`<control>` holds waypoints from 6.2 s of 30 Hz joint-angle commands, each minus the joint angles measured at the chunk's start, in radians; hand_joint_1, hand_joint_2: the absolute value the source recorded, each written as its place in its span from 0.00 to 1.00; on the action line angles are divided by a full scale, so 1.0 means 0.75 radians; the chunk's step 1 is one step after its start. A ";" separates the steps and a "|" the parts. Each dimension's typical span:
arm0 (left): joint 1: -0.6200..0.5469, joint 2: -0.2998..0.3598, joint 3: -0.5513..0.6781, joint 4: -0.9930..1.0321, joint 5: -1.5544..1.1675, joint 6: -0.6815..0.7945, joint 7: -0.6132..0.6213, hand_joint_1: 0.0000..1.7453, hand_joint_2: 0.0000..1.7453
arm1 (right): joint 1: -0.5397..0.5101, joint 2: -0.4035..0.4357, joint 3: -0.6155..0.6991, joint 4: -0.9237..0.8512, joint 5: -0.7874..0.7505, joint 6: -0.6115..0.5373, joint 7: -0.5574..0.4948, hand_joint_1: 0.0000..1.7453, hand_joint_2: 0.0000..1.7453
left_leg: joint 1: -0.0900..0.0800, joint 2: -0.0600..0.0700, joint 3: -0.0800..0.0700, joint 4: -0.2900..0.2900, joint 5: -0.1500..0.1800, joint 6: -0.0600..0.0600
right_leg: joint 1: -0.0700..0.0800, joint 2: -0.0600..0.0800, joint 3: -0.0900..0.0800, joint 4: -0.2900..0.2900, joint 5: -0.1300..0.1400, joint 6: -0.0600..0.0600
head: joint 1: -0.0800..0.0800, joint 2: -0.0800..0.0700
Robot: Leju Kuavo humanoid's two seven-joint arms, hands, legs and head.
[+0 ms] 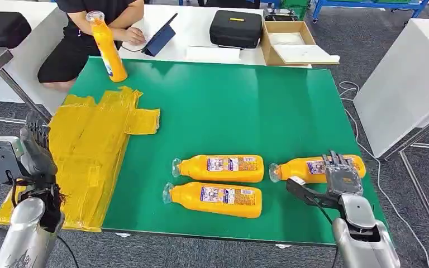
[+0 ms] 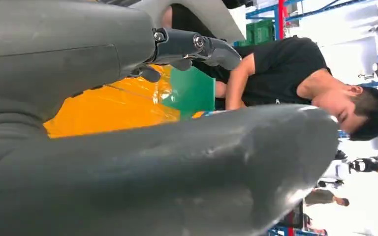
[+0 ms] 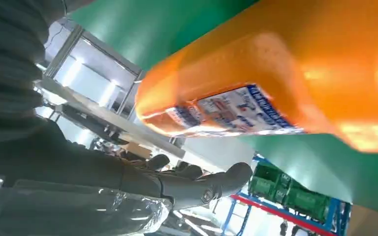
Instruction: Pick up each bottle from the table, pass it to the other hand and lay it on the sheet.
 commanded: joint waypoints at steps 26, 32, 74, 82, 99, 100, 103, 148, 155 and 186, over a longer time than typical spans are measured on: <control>-0.230 0.018 -0.133 0.313 0.068 0.004 -0.054 0.00 0.00 | -0.298 -0.140 0.217 0.589 0.033 -0.084 0.014 0.00 1.00 | 0.001 -0.004 0.004 0.000 0.000 -0.006 | 0.001 -0.005 0.005 -0.001 -0.001 -0.002 | 0.001 0.000; -0.210 0.055 -0.135 0.329 0.109 0.007 -0.086 0.00 0.00 | -0.341 -0.147 0.224 0.690 0.033 -0.140 0.006 0.00 1.00 | 0.002 -0.001 0.007 0.000 -0.002 -0.009 | 0.002 -0.003 0.008 -0.002 -0.001 -0.003 | 0.000 0.000; -0.027 0.083 -0.002 0.198 0.145 0.005 -0.125 0.00 0.00 | -0.533 -0.042 0.422 0.871 0.030 -0.206 -0.054 0.00 1.00 | 0.001 0.004 0.001 0.000 0.008 -0.007 | 0.002 0.003 0.000 0.000 0.010 -0.006 | 0.000 0.000; 0.074 0.103 0.053 0.120 0.170 0.002 -0.129 0.00 0.00 | -0.501 -0.003 0.458 0.803 0.006 -0.201 -0.082 0.00 1.00 | 0.002 0.007 -0.001 -0.001 0.009 -0.005 | 0.003 0.006 -0.001 -0.001 0.011 -0.004 | 0.000 0.000; 0.124 0.048 0.110 0.027 0.162 -0.004 -0.105 0.00 0.00 | -0.352 -0.034 0.421 0.676 -0.089 -0.126 -0.058 1.00 1.00 | 0.005 -0.002 -0.002 -0.001 0.009 -0.006 | 0.006 -0.003 -0.004 -0.002 0.008 -0.005 | 0.001 0.000; 0.123 0.049 0.111 0.027 0.162 -0.004 -0.105 0.00 0.00 | -0.354 -0.033 0.421 0.674 -0.089 -0.126 -0.058 1.00 1.00 | 0.005 -0.002 -0.003 0.000 0.009 -0.005 | 0.005 -0.002 -0.012 -0.001 0.007 -0.006 | 0.001 0.000; 0.093 0.041 0.108 0.041 0.135 -0.010 -0.088 0.00 0.00 | -0.323 -0.028 0.388 0.673 -0.105 -0.110 -0.039 1.00 1.00 | 0.006 -0.003 -0.001 -0.002 0.008 -0.010 | 0.006 -0.003 -0.010 -0.003 0.006 -0.009 | 0.001 0.000; -0.052 0.004 0.029 0.171 0.121 -0.013 -0.065 0.00 0.00 | -0.138 0.066 0.493 0.828 -0.161 -0.024 -0.127 1.00 1.00 | 0.024 0.016 0.041 0.001 -0.017 -0.028 | 0.017 0.017 0.020 -0.004 -0.005 -0.024 | 0.002 0.000; -0.069 -0.028 0.019 0.165 0.108 -0.003 -0.068 0.00 0.00 | -0.137 0.040 0.521 0.876 -0.194 -0.007 -0.109 0.00 1.00 | 0.026 0.013 0.032 0.001 -0.016 -0.032 | 0.019 0.013 0.013 -0.004 -0.004 -0.028 | 0.002 0.000; -0.140 0.029 -0.049 0.323 0.176 -0.030 -0.114 0.00 0.00 | 0.096 -0.296 0.356 0.151 -0.420 0.176 -0.111 0.00 0.00 | 0.022 0.006 0.050 0.000 -0.018 -0.021 | 0.017 0.005 0.036 -0.009 -0.011 -0.021 | 0.001 0.000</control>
